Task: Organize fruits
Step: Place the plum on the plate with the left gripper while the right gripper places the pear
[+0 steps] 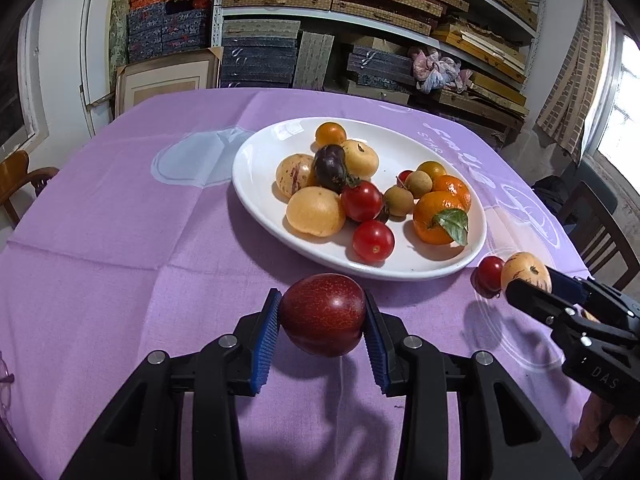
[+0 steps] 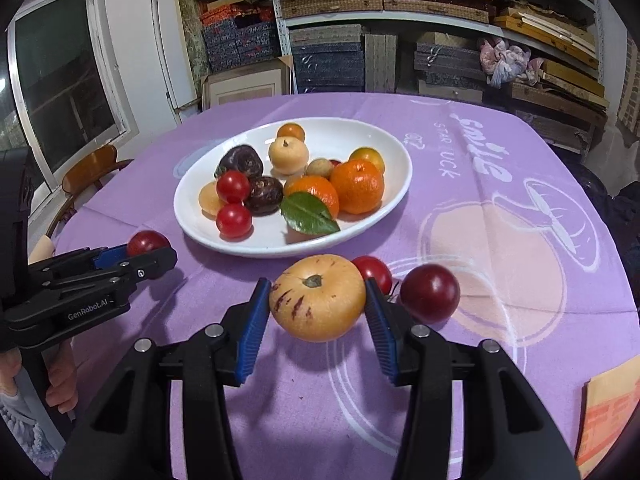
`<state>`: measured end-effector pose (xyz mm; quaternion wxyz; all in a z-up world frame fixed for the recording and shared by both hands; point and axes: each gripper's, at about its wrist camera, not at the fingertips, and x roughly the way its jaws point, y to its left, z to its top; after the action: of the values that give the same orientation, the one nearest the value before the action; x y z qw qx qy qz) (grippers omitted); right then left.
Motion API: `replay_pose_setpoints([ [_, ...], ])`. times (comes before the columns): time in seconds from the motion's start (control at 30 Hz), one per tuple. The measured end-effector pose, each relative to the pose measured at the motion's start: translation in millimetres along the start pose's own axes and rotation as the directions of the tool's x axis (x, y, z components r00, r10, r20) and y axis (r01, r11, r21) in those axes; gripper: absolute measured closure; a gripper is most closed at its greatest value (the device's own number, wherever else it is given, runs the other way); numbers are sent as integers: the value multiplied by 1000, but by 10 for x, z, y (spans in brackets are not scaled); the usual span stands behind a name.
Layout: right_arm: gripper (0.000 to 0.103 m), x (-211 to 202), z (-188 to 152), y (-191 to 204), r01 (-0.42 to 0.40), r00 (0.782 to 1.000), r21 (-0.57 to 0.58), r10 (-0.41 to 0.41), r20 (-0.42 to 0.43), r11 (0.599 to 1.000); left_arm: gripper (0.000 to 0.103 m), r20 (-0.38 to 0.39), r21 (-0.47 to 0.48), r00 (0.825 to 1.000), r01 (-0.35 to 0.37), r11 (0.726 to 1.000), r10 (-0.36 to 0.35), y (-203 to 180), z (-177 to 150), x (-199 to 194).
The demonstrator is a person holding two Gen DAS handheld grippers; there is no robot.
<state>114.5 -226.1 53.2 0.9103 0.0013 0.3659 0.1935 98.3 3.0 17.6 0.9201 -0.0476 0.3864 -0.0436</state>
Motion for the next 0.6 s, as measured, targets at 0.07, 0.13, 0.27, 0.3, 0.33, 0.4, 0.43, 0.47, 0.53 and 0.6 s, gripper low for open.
replay_pose_setpoints([
  [0.07,57,-84,181,-22,12,1000,-4,-12,28,1000,63,25,25,1000,-19,1000,18,-20,173,-44],
  [0.13,57,-131,363,-16,22,999,-17,-21,48,1000,66,68,57,997,-34,998,30,-53,397,-113],
  [0.27,57,13,720,15,26,999,-29,-24,48,999,66,98,84,995,-43,996,34,-110,825,-105],
  [0.3,57,104,793,31,23,999,-33,-21,43,999,66,96,89,995,-33,996,24,-123,927,-54],
  [0.33,57,209,860,48,19,999,-32,-18,31,999,66,97,89,995,-31,996,22,-122,1007,6],
  [0.4,57,417,960,107,20,1000,-40,-19,16,999,66,84,86,996,-33,996,26,-112,1116,138],
  [0.43,57,489,985,131,16,1000,-44,-16,8,999,66,63,84,998,-20,996,14,-101,1133,180],
  [0.47,57,538,987,151,7,1000,-43,-7,6,999,66,46,75,999,0,997,-4,-59,1104,172],
  [0.53,57,530,959,162,-10,1000,-48,10,11,999,66,55,59,998,1,998,-5,78,933,11],
  [0.6,57,475,931,166,-6,1000,-64,8,25,998,52,35,59,999,-11,998,9,222,662,-145],
])
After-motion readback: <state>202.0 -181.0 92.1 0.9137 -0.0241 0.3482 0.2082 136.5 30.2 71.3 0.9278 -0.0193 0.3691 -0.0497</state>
